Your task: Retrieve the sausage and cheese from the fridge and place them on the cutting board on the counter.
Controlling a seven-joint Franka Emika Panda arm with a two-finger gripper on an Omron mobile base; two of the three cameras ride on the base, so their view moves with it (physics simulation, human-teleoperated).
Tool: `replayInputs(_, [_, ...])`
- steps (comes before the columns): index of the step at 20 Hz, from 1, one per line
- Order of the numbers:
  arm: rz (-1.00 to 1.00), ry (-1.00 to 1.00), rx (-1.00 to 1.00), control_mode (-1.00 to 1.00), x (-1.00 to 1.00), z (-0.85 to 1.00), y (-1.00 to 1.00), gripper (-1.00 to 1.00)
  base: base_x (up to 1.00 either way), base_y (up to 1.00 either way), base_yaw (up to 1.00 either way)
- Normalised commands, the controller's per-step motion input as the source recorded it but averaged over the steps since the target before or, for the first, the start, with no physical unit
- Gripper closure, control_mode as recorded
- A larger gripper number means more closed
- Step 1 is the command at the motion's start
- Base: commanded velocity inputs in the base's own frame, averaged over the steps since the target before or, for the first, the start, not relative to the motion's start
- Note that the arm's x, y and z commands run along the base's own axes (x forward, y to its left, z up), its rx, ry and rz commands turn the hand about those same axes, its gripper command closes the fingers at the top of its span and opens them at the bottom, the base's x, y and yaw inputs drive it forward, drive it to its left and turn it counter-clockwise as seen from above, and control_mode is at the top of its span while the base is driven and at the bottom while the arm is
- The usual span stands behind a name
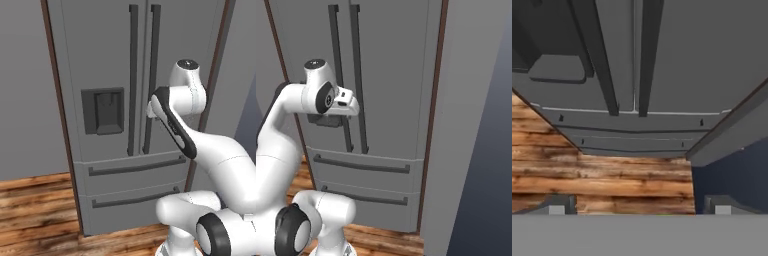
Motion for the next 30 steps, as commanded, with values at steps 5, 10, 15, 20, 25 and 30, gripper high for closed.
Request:
replayInputs(5, [-0.01,-0.28,0.0,-1.0,0.11,0.17,0.0,-1.0,0.0,0.0,0.0])
replayInputs(10, [0.0,-0.23,0.01,-1.0,0.0,0.27,-0.09,-1.0,0.0,0.0,0.0])
replayInputs(15, [0.0,-0.06,0.05,-1.0,0.22,0.51,-0.01,-1.0,0.0,0.0,0.0])
replayInputs(20, [0.0,-0.01,0.05,-1.0,0.35,0.34,-0.01,-1.0,0.0,0.0,0.0])
replayInputs(25, [0.0,0.0,0.02,-1.0,0.22,0.11,-0.05,-1.0,0.0,0.0,0.0])
replayInputs(30, [0.0,-0.04,0.0,-1.0,0.22,0.0,-0.02,-1.0,0.0,0.0,0.0])
